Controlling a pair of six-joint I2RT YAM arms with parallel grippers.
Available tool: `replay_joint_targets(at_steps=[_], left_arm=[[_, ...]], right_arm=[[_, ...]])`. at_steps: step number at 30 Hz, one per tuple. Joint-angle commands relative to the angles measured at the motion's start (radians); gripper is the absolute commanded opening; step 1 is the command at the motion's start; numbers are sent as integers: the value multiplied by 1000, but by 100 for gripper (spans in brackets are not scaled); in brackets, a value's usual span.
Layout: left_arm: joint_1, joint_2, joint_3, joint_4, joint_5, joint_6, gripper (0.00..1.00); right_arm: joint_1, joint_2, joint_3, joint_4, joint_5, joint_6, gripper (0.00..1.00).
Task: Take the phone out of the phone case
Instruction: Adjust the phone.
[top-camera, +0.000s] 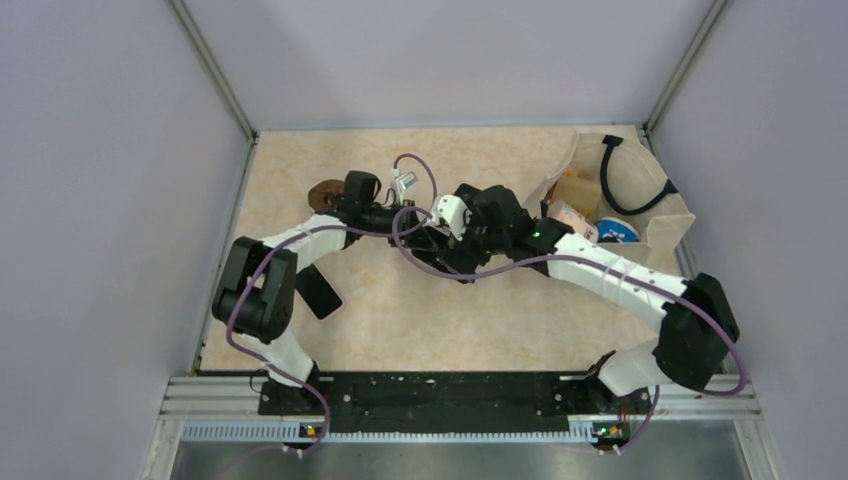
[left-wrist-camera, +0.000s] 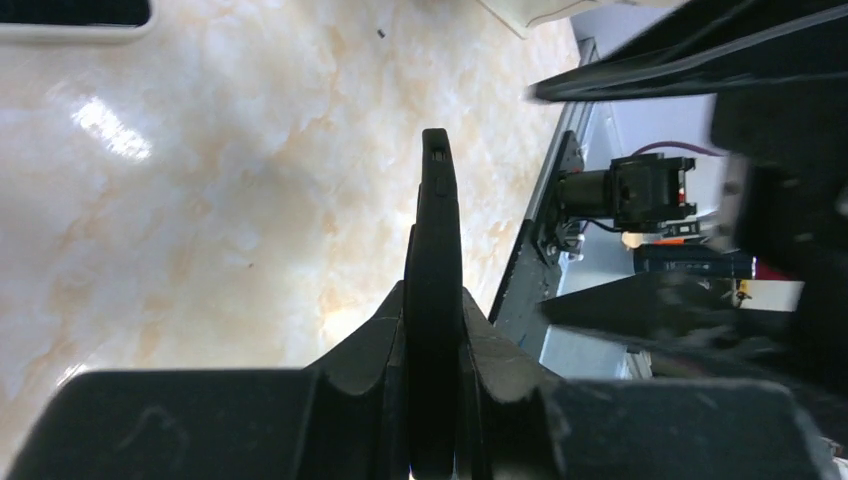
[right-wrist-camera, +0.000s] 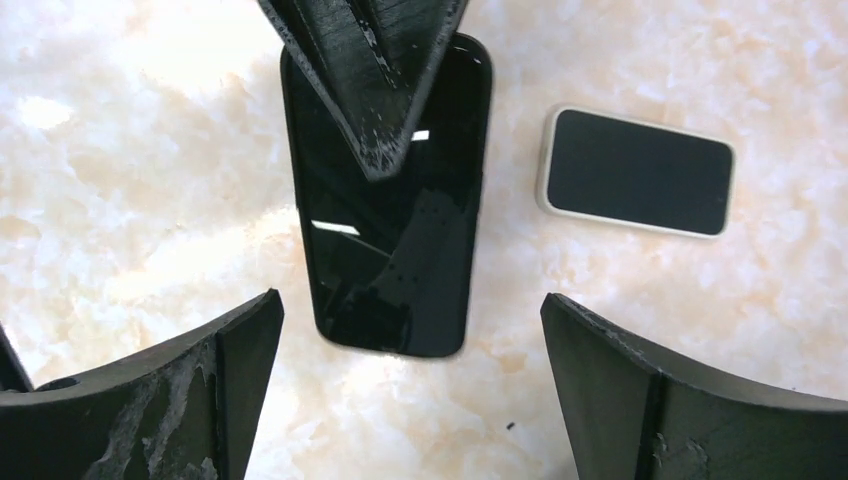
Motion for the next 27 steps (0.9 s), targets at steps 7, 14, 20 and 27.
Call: replay_joint_targets(at_steps=[7, 14, 20, 27], left_arm=[[65, -201, 132, -397, 33, 516, 0], [65, -455, 47, -457, 11, 697, 0], [65, -625, -27, -342, 32, 642, 0], [48, -654, -49, -260, 82, 530, 0]], right_arm=[[-21, -161, 106, -90, -75, 37, 93], [-118, -156, 138, -90, -380, 56, 83], [-130, -133, 147, -79, -568, 70, 81], [-130, -53, 175, -84, -705, 84, 73]])
